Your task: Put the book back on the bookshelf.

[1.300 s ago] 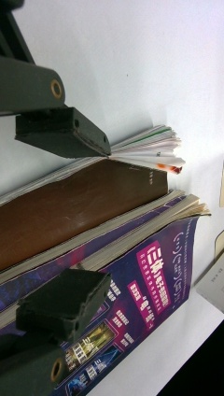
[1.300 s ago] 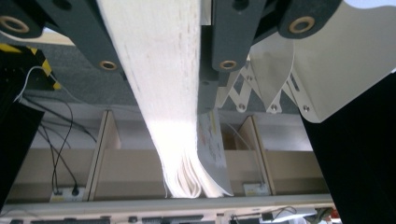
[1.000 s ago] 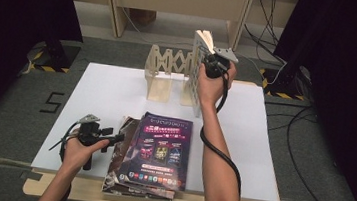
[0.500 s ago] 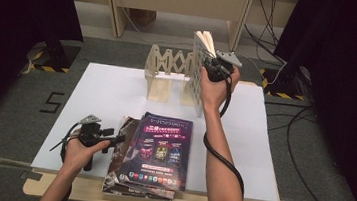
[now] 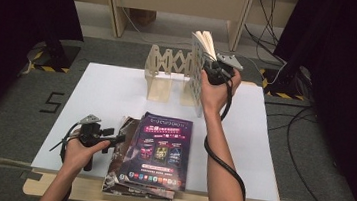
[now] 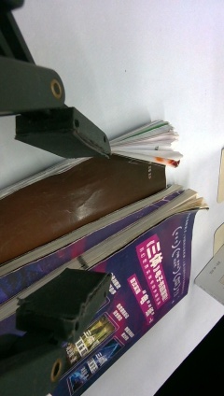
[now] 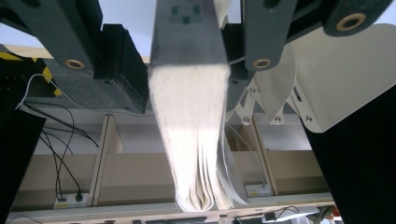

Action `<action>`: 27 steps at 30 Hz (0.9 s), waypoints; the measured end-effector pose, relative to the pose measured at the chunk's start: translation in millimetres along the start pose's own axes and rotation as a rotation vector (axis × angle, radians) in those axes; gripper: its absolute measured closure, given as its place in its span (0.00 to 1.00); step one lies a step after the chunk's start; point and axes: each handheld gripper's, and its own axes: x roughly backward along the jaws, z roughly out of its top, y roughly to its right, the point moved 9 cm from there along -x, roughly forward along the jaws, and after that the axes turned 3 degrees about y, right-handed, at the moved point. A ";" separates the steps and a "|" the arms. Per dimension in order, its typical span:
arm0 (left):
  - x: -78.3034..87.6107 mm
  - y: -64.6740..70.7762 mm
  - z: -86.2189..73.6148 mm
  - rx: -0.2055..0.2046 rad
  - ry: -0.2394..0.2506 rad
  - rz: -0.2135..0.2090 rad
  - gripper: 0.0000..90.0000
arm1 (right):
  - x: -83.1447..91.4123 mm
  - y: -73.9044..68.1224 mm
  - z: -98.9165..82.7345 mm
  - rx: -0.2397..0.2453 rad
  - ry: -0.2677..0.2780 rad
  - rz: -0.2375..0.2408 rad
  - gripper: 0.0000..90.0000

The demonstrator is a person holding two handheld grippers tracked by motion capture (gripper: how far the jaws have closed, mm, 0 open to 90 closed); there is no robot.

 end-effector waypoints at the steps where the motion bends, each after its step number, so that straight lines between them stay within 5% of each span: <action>1: 0.2 0.2 0.2 -0.001 0.001 0.000 0.36 | 0.5 -0.2 -0.5 0.002 -0.002 0.001 0.61; 27: -2.8 18.9 1.7 -0.029 -0.006 -0.029 0.36 | 35.0 -1.2 -15.6 -0.012 -0.031 0.039 0.58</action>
